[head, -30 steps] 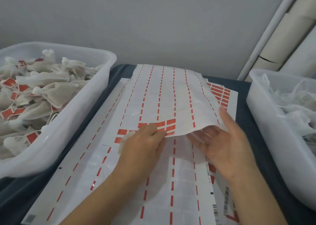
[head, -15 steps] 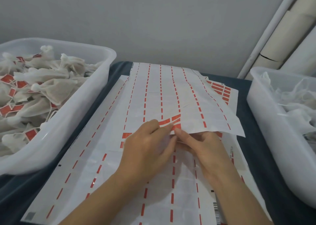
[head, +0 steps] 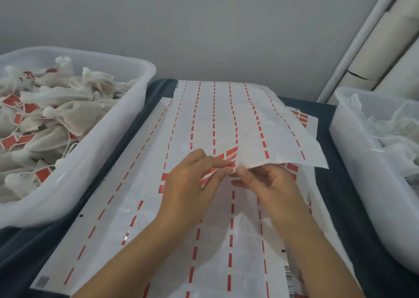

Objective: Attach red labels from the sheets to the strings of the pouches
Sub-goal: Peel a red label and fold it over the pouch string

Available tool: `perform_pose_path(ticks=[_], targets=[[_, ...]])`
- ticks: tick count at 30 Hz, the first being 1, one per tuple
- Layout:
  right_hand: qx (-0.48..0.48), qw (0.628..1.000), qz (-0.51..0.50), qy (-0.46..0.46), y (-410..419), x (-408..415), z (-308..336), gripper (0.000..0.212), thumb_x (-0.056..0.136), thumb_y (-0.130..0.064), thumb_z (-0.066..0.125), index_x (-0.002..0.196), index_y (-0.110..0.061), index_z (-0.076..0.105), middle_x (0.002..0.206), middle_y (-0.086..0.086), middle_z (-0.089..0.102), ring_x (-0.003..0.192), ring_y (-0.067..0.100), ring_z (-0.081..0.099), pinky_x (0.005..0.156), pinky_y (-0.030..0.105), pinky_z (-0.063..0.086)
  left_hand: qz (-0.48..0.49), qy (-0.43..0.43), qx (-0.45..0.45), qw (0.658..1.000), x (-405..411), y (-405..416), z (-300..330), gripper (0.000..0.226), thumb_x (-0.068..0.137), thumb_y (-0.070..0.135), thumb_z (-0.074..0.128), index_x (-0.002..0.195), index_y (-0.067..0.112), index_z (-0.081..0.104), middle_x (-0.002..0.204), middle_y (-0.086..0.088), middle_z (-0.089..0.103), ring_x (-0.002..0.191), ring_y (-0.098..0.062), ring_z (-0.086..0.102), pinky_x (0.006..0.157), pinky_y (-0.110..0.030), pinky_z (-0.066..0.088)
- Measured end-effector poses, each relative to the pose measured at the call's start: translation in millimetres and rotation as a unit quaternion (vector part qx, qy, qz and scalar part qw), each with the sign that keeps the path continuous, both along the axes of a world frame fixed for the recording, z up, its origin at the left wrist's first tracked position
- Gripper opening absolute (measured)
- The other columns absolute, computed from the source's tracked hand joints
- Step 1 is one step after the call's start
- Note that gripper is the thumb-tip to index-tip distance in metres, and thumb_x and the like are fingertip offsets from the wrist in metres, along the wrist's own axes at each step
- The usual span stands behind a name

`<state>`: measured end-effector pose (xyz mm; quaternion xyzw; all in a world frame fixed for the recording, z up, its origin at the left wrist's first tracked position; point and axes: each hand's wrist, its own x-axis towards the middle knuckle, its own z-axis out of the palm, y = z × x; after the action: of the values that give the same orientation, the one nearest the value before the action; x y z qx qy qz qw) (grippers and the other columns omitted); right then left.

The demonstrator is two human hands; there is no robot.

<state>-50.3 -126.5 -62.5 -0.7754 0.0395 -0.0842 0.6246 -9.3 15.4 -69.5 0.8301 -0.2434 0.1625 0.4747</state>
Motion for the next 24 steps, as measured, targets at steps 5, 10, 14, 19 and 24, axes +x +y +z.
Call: perform_pose_path(ticks=[5, 10, 14, 19, 24], targets=[[0.012, 0.999, -0.028, -0.014, -1.8, -0.5, -0.9, 0.046, 0.070, -0.036, 0.065, 0.114, -0.025, 0.062, 0.106, -0.015, 0.069, 0.094, 0.004, 0.066, 0.081, 0.018, 0.054, -0.031, -0.009, 0.014, 0.999, -2.8, 1.2, -0.4, 0.033, 0.078, 0.036, 0.057, 0.096, 0.015, 0.074, 0.075, 0.027, 0.045, 0.076, 0.009, 0.049, 0.061, -0.002, 0.036], [-0.023, 0.999, -0.013, -0.022, -2.5, 0.2, -0.2, 0.033, 0.069, -0.035, 0.064, 0.102, -0.039, 0.059, 0.109, -0.015, 0.067, 0.102, 0.006, 0.064, 0.090, 0.029, 0.053, -0.031, 0.004, 0.034, 0.999, -1.9, 2.2, 0.5, 0.034, 0.077, 0.041, 0.056, 0.092, 0.017, 0.074, 0.073, 0.023, 0.047, 0.070, 0.003, 0.050, 0.060, -0.002, 0.036], [-0.032, 0.999, -0.005, -0.026, -4.2, -0.7, 1.0, 0.031, 0.070, -0.036, 0.065, 0.099, -0.041, 0.059, 0.105, -0.019, 0.067, 0.101, 0.003, 0.063, 0.091, 0.030, 0.052, -0.035, 0.017, 0.028, 0.999, -1.3, 3.6, 0.1, 0.017, 0.079, 0.029, 0.066, 0.090, 0.018, 0.074, 0.070, 0.026, 0.046, 0.076, 0.011, 0.048, 0.058, 0.000, 0.035], [0.000, 1.000, -0.006, 0.028, -6.0, -1.4, 1.9, 0.040, 0.071, -0.038, 0.067, 0.110, -0.035, 0.060, 0.105, -0.015, 0.069, 0.098, 0.006, 0.065, 0.089, 0.033, 0.054, -0.009, 0.087, -0.028, 0.996, 0.3, 2.6, 0.0, 0.011, 0.080, 0.023, 0.068, 0.077, 0.033, 0.066, 0.066, 0.022, 0.051, 0.071, 0.012, 0.048, 0.057, -0.002, 0.036], [0.075, 0.993, -0.013, 0.095, -4.8, -2.1, 6.1, 0.018, 0.082, -0.027, 0.066, 0.099, -0.031, 0.062, 0.084, -0.011, 0.073, 0.079, 0.007, 0.070, 0.067, 0.021, 0.056, 0.097, 0.145, -0.116, 0.978, 4.6, 4.1, 2.5, 0.023, 0.081, 0.026, 0.067, 0.068, 0.042, 0.056, 0.059, 0.022, 0.053, 0.067, 0.014, 0.048, 0.054, -0.002, 0.038]])
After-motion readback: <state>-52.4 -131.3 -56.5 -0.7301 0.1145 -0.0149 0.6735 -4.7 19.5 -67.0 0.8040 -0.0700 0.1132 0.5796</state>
